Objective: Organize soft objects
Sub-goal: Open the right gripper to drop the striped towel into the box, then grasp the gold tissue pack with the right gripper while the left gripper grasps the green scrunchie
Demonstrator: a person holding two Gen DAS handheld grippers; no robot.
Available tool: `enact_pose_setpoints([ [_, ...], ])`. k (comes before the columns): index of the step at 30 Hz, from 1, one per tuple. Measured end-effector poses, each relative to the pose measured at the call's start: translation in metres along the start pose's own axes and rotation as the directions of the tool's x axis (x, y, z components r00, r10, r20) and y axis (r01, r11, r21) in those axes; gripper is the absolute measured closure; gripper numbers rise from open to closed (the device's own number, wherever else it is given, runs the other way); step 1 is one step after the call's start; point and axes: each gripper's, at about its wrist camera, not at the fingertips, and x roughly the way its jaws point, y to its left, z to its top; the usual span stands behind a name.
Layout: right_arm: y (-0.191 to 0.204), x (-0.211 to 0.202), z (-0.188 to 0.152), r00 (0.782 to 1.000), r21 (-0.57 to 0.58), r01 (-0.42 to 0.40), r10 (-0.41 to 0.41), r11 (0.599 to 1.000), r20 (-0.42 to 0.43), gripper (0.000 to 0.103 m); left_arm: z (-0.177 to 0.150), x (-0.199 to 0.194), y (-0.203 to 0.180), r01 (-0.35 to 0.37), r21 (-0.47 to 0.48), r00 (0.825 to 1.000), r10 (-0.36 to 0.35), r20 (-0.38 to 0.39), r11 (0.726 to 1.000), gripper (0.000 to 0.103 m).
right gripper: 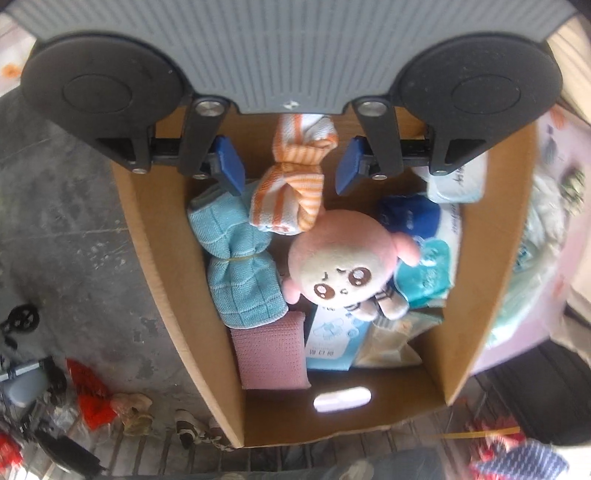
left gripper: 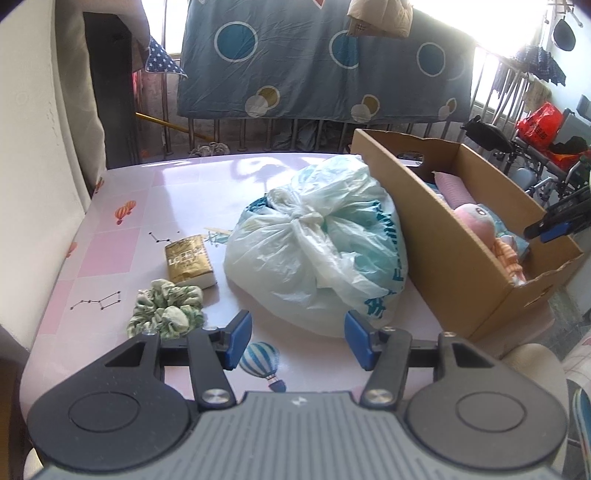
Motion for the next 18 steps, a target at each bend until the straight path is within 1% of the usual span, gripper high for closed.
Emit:
enact_pose_setpoints([
  [3,0.002,-0.022,-0.006,0.995,0.071,-0.094,0.09,0.993,0.053,0.047,-0.004,-0.002,0.004,-0.024,0.003,1.0,0.024,0.006,1.0,0.046],
  [5,0.011,-0.036,-0.008,0.981,0.093,-0.175,0.166,0.98,0.096,0.046,-0.009,-0.004,0.009,-0.05,0.009,0.999,0.05,0.01,0.999,0.046],
  [8,0.037,-0.052,-0.011,0.945,0.08,-0.308,0.295,0.948,0.139,0.044,-0.017,-0.006,0.017,-0.114,0.034,0.993,0.114,0.013,0.993,0.046],
  [10,0.063,-0.055,-0.011,0.914,0.047,-0.391,0.381,0.919,0.141,0.042,-0.023,-0.007,0.024,-0.152,0.043,0.988,0.152,0.012,0.987,0.046],
  [13,0.11,-0.048,-0.007,0.858,-0.004,-0.507,0.506,0.862,0.089,0.041,-0.029,-0.006,0.036,-0.196,0.045,0.981,0.196,0.01,0.98,0.046],
  [15,0.146,-0.038,-0.003,0.824,-0.042,-0.564,0.565,0.825,0.034,0.041,-0.032,-0.004,0.041,-0.223,0.055,0.975,0.222,0.019,0.973,0.046],
  [16,0.164,-0.031,0.0,0.811,-0.061,-0.583,0.584,0.81,0.004,0.041,-0.033,-0.002,0.042,-0.235,0.066,0.972,0.234,0.027,0.97,0.046],
  [18,0.204,-0.016,0.006,0.797,-0.089,-0.604,0.601,0.792,-0.055,0.041,-0.033,0.005,0.046,-0.254,0.098,0.967,0.251,0.042,0.962,0.046],
])
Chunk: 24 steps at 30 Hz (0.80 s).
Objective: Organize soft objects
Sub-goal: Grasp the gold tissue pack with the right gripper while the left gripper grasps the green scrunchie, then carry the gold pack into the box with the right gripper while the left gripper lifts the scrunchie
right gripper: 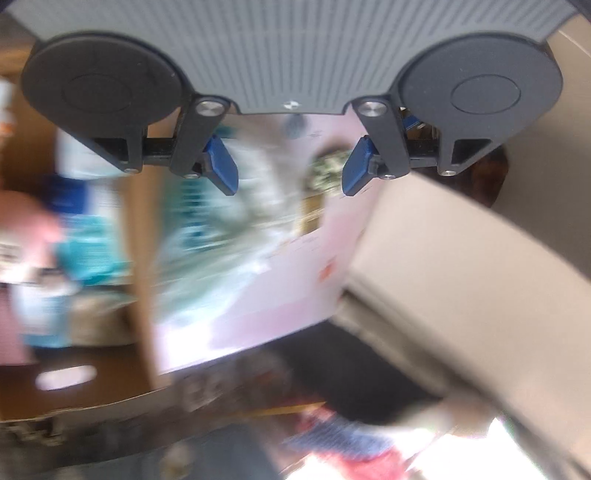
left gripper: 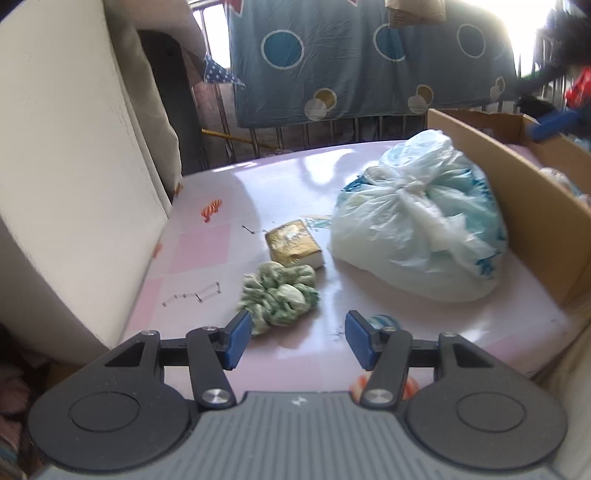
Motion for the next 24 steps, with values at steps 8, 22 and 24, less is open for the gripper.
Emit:
enact_pose_setpoints([
  [8,0.058,0.159,0.056,0.96,-0.054,-0.046,0.029,0.997,-0.28,0.038,0.004,0.061,0.01,0.031,0.062,0.999,-0.029,-0.04,0.998,0.046],
  [22,0.058,0.328,0.084,0.846,-0.231,0.239,-0.319,0.943,-0.428,0.034,0.0,0.111,0.015,0.036,0.057,0.994,-0.03,-0.107,0.998,0.075],
  [24,0.058,0.34,0.077,0.833,-0.239,0.243,-0.328,0.94,-0.446,0.034,-0.002,0.111,0.016,0.026,0.052,0.994,-0.02,-0.106,0.998,0.082],
])
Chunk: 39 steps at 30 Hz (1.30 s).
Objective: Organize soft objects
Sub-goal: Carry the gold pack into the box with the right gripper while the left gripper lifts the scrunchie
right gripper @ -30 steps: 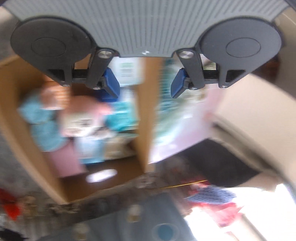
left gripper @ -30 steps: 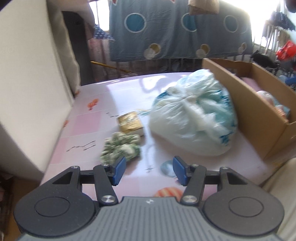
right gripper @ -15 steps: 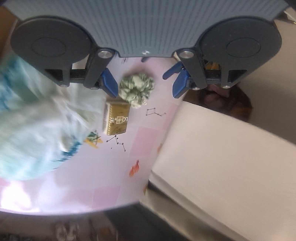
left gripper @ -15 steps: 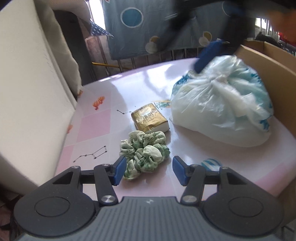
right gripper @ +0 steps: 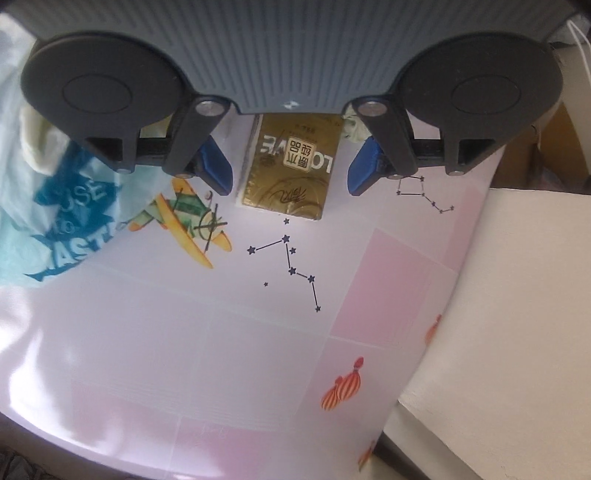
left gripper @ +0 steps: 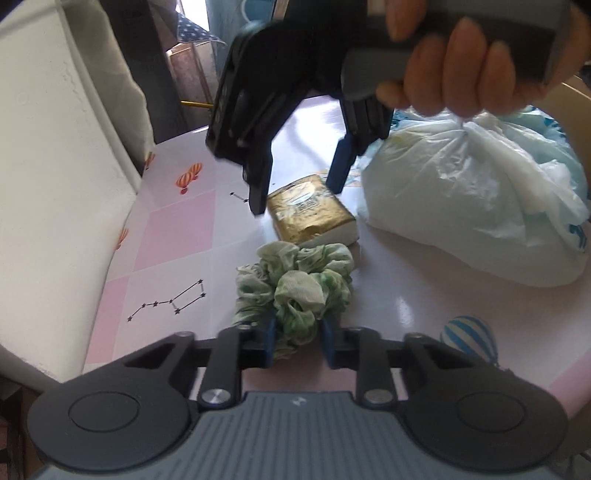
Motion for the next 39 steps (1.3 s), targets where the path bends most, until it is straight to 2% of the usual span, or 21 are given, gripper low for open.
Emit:
enact_pose_setpoints([
  [2,0.004,0.006,-0.001,1.0,-0.015,0.021,-0.021,1.0,-0.002,0.033,-0.002,-0.002,-0.001,-0.014,0.008,1.0,0.014,0.007,1.0,0.088],
  [4,0.009,0.008,0.0,1.0,-0.031,0.029,-0.028,0.999,0.011,0.034,-0.005,-0.004,0.0,-0.017,0.002,1.0,0.017,0.013,1.0,0.089],
  [5,0.012,0.008,-0.001,0.999,-0.032,0.032,-0.031,0.999,0.017,0.037,-0.005,-0.005,0.002,-0.017,-0.009,1.0,0.017,0.016,1.0,0.09],
  [6,0.014,0.003,-0.004,0.999,-0.034,0.044,-0.043,0.998,0.023,0.047,-0.005,-0.007,0.003,-0.017,-0.024,1.0,0.018,0.021,1.0,0.091],
  [11,0.011,-0.004,-0.009,0.997,0.003,0.043,-0.043,0.999,0.057,0.052,-0.003,-0.019,0.014,-0.004,-0.1,0.999,0.009,0.05,0.995,0.092],
  [14,0.004,-0.011,-0.013,0.996,0.064,-0.026,0.02,0.998,0.088,0.052,-0.005,-0.026,0.017,-0.013,-0.115,0.998,0.02,0.056,0.993,0.093],
  [17,-0.002,-0.035,-0.018,0.985,0.093,-0.093,0.079,0.991,0.151,0.052,-0.007,-0.039,0.022,-0.024,-0.137,0.997,0.033,0.068,0.99,0.093],
  [22,-0.022,-0.104,-0.04,0.941,0.115,-0.236,0.198,0.965,0.275,0.052,-0.011,-0.055,0.029,-0.025,-0.207,0.996,0.041,0.074,0.978,0.093],
  [26,-0.052,-0.169,-0.084,0.893,0.118,-0.307,0.243,0.944,0.378,0.052,-0.014,-0.062,0.033,-0.023,-0.245,0.997,0.041,0.071,0.969,0.092],
  [29,-0.085,-0.219,-0.132,0.863,0.132,-0.321,0.232,0.938,0.449,0.052,-0.015,-0.07,0.037,-0.018,-0.265,0.996,0.042,0.084,0.964,0.092],
  [31,-0.11,-0.25,-0.17,0.849,0.158,-0.294,0.181,0.943,0.497,0.051,-0.019,-0.075,0.04,-0.006,-0.286,0.995,0.036,0.097,0.958,0.092],
  [35,-0.162,-0.299,-0.249,0.827,0.257,-0.203,0.024,0.945,0.562,0.051,-0.023,-0.075,0.047,0.018,-0.338,0.996,0.014,0.092,0.941,0.092],
  [37,-0.185,-0.309,-0.284,0.823,0.316,-0.165,-0.046,0.934,0.566,0.05,-0.023,-0.074,0.05,0.027,-0.352,0.996,0.003,0.085,0.936,0.092],
  [39,-0.207,-0.308,-0.312,0.829,0.373,-0.127,-0.109,0.919,0.549,0.05,-0.023,-0.079,0.049,0.023,-0.352,0.997,0.006,0.082,0.936,0.092],
])
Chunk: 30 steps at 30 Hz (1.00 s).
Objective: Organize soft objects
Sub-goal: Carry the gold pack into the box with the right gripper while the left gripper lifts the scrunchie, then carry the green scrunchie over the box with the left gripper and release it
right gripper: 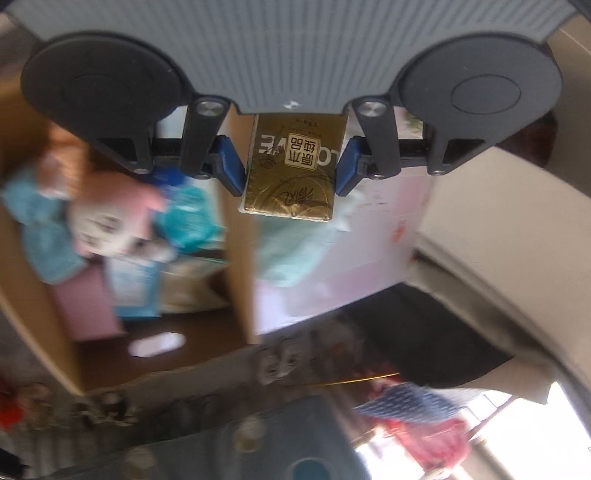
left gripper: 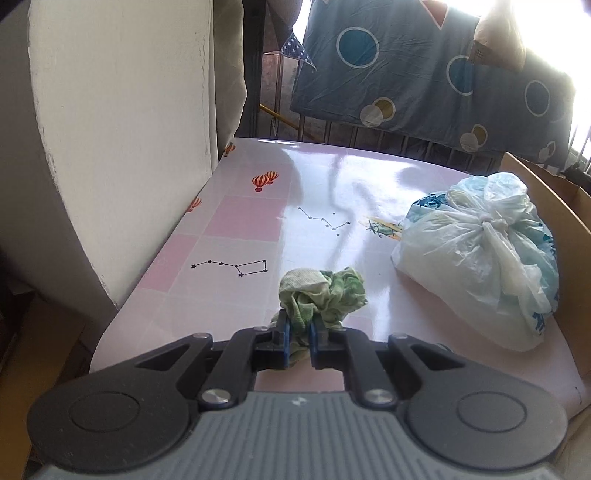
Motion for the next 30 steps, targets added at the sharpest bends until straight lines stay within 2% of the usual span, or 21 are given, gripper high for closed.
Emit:
enact_pose_setpoints([
  [4,-0.045,0.004,-0.026,0.991,0.006,0.137,-0.137,0.991,-0.009,0.05,0.007,-0.013,-0.004,-0.013,0.005,1.0,0.013,0.028,1.0,0.092],
  [7,-0.066,0.027,-0.038,0.984,0.006,0.172,-0.171,0.985,-0.055,0.049,0.015,-0.03,-0.013,-0.016,0.014,0.998,0.015,0.066,1.0,0.092],
  [11,-0.073,0.073,-0.043,0.973,-0.01,0.196,-0.196,0.981,-0.124,0.049,0.029,-0.051,-0.032,0.012,0.04,0.993,-0.017,0.115,0.999,0.092],
  [14,-0.079,0.083,-0.042,0.977,0.005,0.166,-0.164,0.986,-0.139,0.046,0.038,-0.065,-0.053,0.044,0.076,0.988,-0.054,0.145,0.996,0.092],
  [17,-0.084,0.076,-0.043,0.984,0.037,0.137,-0.132,0.99,-0.121,0.045,0.045,-0.075,-0.077,0.077,0.12,0.981,-0.097,0.17,0.99,0.092],
  [25,-0.104,0.027,-0.053,0.999,0.148,0.041,-0.044,0.988,0.015,0.044,0.055,-0.081,-0.144,0.178,0.231,0.958,-0.222,0.183,0.957,0.092],
  [30,-0.114,-0.005,-0.059,0.991,0.22,-0.034,0.004,0.975,0.135,0.044,0.06,-0.083,-0.185,0.257,0.292,0.934,-0.314,0.168,0.921,0.092],
])
